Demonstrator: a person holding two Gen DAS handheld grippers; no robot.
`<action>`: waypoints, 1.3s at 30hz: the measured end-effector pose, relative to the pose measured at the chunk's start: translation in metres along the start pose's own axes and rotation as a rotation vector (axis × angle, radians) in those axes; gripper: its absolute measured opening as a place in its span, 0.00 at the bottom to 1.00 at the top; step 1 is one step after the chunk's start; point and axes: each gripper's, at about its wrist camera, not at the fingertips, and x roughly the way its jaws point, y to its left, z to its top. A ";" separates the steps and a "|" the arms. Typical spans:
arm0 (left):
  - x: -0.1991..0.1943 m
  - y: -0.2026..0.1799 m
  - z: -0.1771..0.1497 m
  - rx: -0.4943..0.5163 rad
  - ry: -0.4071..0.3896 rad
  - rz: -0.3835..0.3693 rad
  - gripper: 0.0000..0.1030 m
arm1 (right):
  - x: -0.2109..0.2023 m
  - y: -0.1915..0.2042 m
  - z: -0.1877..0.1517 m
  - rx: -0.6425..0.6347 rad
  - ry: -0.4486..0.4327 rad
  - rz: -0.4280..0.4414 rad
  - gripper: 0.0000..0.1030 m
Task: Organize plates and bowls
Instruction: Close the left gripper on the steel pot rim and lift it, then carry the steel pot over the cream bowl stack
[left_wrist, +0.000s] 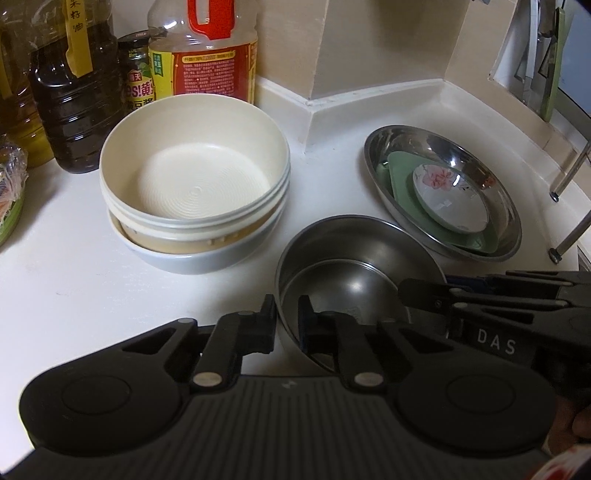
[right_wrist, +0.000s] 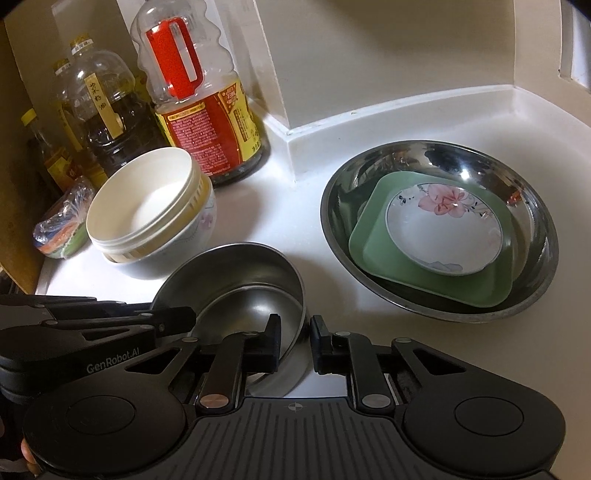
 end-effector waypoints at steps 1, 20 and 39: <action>0.000 -0.001 -0.001 0.006 -0.002 0.002 0.10 | 0.000 0.000 0.000 0.000 0.000 0.000 0.16; -0.015 -0.001 -0.005 0.009 -0.018 -0.012 0.10 | -0.016 0.000 -0.003 0.017 -0.035 0.001 0.10; -0.033 -0.009 -0.002 0.026 -0.065 -0.014 0.10 | -0.038 -0.001 0.001 0.022 -0.086 0.000 0.09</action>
